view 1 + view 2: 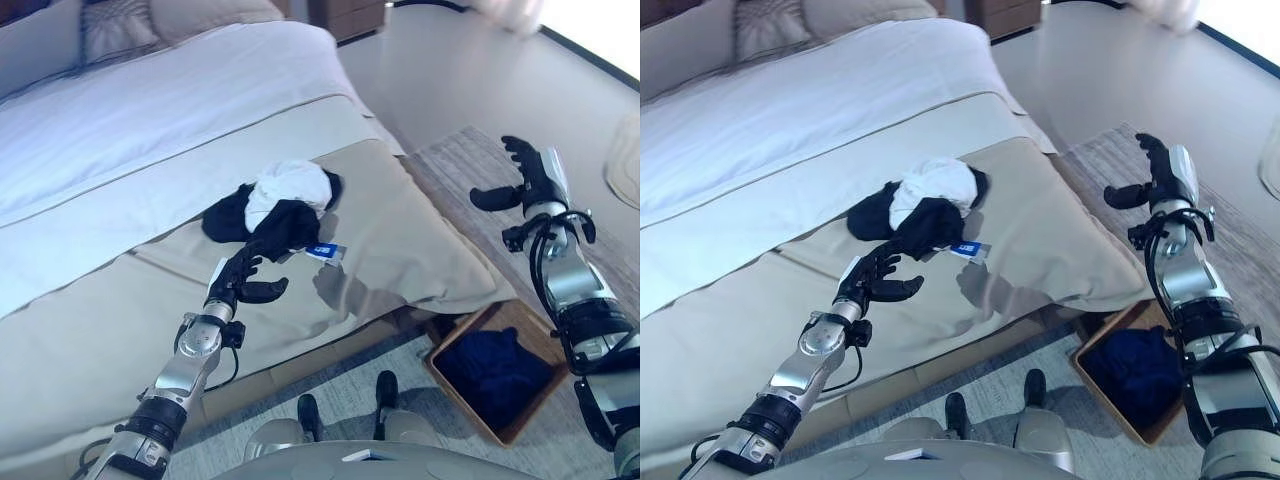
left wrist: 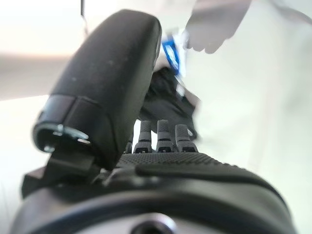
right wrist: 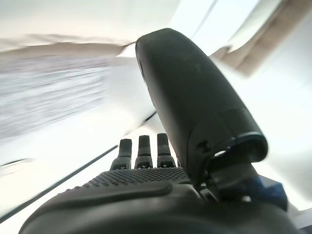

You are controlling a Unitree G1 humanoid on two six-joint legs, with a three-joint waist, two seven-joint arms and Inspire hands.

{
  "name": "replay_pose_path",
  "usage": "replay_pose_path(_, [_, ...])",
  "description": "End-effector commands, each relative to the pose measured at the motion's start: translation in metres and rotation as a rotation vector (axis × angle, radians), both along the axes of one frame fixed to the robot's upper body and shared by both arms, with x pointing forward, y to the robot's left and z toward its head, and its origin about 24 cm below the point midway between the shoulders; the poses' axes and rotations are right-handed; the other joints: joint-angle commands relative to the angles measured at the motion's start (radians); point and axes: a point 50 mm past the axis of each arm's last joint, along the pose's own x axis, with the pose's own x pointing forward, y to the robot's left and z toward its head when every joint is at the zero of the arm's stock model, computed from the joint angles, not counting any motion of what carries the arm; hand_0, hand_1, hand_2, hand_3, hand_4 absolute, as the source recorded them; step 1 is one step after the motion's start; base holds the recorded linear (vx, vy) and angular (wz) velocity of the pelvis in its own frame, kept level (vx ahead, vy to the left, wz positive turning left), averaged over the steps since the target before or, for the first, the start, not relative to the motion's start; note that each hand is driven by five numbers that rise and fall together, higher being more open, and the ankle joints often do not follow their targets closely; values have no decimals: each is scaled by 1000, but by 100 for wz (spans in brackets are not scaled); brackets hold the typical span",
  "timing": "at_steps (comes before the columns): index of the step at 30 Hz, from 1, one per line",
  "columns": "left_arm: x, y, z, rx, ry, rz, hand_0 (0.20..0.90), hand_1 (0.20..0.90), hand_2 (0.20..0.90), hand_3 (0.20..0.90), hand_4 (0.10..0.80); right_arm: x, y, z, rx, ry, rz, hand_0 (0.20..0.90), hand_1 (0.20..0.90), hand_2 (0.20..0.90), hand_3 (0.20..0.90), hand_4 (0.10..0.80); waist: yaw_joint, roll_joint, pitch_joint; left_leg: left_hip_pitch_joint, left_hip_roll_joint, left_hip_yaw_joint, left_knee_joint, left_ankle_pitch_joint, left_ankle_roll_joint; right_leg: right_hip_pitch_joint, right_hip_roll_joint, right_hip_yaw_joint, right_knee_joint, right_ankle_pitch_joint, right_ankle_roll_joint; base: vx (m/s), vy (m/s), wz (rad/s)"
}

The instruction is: Pick up the clothes from the bed and place them into the basket

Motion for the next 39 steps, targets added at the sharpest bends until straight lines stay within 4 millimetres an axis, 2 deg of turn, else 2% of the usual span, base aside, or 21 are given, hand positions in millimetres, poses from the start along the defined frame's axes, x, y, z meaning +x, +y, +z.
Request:
replay_pose_path(1, [11, 19, 25, 26, -146, 54, 900, 900, 900, 900, 800, 19, 19, 63, -67, -203, 91, 900, 900, 900, 900, 800, 33, -64, -101, -81, -29, -40, 71, -73, -22, 75, 7, -60, 10, -133, -11, 44, -4, 32])
replay_pose_path(8, [10, 21, 25, 42, -142, 27, 900, 900, 900, 900, 800, 24, 26, 72, -117, -181, 106, 900, 900, 900, 900, 800, 59, -63, -106, -90, -14, 0, 41, -46, -30, 83, -15, -147, 18, -138, -10, 38, 40, 44])
replay_pose_path(15, [1, 24, 28, 40, -136, -9, 900, 900, 900, 900, 800, 31, 42, 65, -170, -114, 156, 900, 900, 900, 900, 800, 106, -69, -99, -83, -16, -34, 35, -38, -19, 105, -35, -190, 61, -164, -9, 154, 99, 30])
replay_pose_path(20, [1, 21, 32, 27, -149, -45, 900, 900, 900, 900, 800, 34, 46, 59, -171, -77, 152, 900, 900, 900, 900, 800, 134, -69, -78, -102, -23, -61, 47, -34, -10, 87, -42, -209, 112, -184, -12, 90, 72, 21])
replay_pose_path(24, [9, 19, 47, 3, -221, -66, 900, 900, 900, 900, 800, 38, 48, 63, -174, -86, 144, 900, 900, 900, 900, 800, 162, -55, -9, -167, -34, -82, 111, -44, 2, 26, -62, -235, 207, -219, -20, -58, 82, 16])
replay_pose_path(25, [14, 16, 54, -6, -257, -79, 900, 900, 900, 900, 800, 40, 49, 68, -184, -107, 138, 900, 900, 900, 900, 800, 174, -44, 33, -203, -39, -91, 152, -49, 6, -9, -75, -247, 264, -235, -25, -179, 119, 16])
replay_pose_path(28, [21, 11, 62, -12, -295, -100, 900, 900, 900, 900, 800, 42, 53, 75, -204, -137, 143, 900, 900, 900, 900, 800, 192, -27, 95, -259, -46, -101, 227, -69, 14, -64, -111, -260, 365, -269, -33, -94, 81, 31])
replay_pose_path(31, [25, 3, 68, -39, -327, -110, 900, 900, 900, 900, 800, 45, 61, 83, -349, -176, 147, 900, 900, 900, 900, 800, 208, -8, 161, -328, -60, -108, 331, -99, 19, -103, -151, -270, 445, -291, -43, 15, 77, 28])
replay_pose_path(32, [26, 2, 68, -43, -332, -111, 900, 900, 900, 900, 800, 46, 62, 84, -375, -176, 148, 900, 900, 900, 900, 800, 213, -8, 172, -330, -61, -107, 358, -130, 14, -106, -159, -261, 474, -319, -38, 67, 56, 12])
replay_pose_path(34, [26, -3, 72, -58, -357, -115, 900, 900, 900, 900, 800, 49, 65, 88, -430, -177, 142, 900, 900, 900, 900, 800, 223, 2, 212, -375, -69, -101, 431, -157, 22, -145, -187, -267, 543, -337, -43, 25, 61, 9])
replay_pose_path(39, [27, -10, 82, -83, -406, -133, 900, 900, 900, 900, 800, 53, 72, 95, -459, -184, 124, 900, 900, 900, 900, 800, 243, 17, 276, -482, -98, -97, 569, -207, 44, -244, -230, -264, 686, -375, -48, -31, 51, 16])
